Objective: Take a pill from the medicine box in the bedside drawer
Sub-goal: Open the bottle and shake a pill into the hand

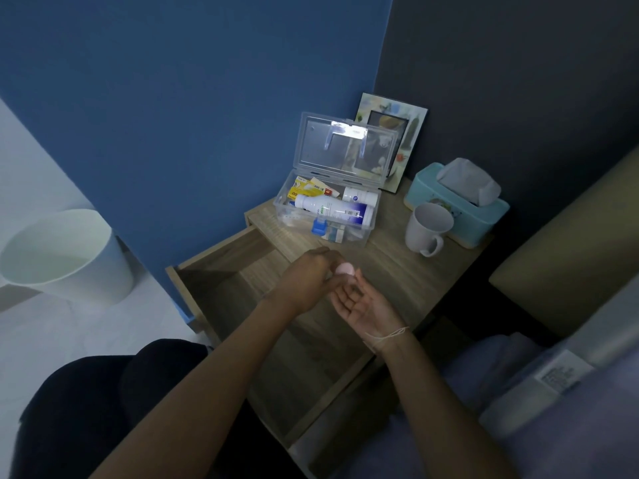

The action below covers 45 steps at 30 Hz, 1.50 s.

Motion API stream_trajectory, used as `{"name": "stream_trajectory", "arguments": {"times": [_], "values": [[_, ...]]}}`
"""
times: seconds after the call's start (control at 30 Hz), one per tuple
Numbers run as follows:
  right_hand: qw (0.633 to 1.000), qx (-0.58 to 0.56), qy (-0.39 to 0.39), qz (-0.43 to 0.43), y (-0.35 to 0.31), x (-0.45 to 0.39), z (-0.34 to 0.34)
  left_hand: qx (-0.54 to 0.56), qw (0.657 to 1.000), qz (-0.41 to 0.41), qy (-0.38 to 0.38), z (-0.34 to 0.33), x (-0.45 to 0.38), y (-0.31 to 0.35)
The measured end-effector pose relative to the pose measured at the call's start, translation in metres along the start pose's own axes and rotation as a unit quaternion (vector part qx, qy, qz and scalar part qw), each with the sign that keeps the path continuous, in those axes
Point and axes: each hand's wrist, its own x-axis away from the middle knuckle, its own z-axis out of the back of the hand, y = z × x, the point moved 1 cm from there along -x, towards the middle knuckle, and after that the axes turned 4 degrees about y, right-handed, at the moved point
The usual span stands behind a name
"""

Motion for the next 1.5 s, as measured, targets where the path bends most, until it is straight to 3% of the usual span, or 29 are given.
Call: {"name": "stream_trajectory", "arguments": {"times": [0.3,0.53,1.1,1.23,1.3,1.37,1.5], "values": [[1.000,0.007,0.000,-0.006,-0.005,0.000,0.003,0.027,0.999,-0.028,-0.037,0.002,-0.006,-0.001],[0.999,0.034,0.015,-0.006,-0.008,0.004,0.003,0.037,0.997,0.017,-0.059,0.001,-0.010,-0.004],[0.991,0.098,-0.077,0.057,-0.017,-0.001,0.018,0.079,0.994,0.076,0.021,-0.003,-0.013,-0.009],[0.989,0.114,-0.012,0.097,-0.020,-0.005,0.023,0.102,0.989,0.091,0.062,0.001,-0.014,-0.014],[0.965,0.199,0.081,0.152,-0.022,-0.006,0.024,0.098,0.988,0.100,0.060,0.000,-0.014,-0.020],[0.902,0.327,0.179,0.217,-0.025,-0.006,0.028,0.076,0.991,0.105,0.043,-0.005,-0.014,-0.025],[0.806,0.460,0.221,0.300,-0.025,-0.008,0.040,0.031,0.994,0.108,-0.005,-0.024,-0.016,-0.029]]}}
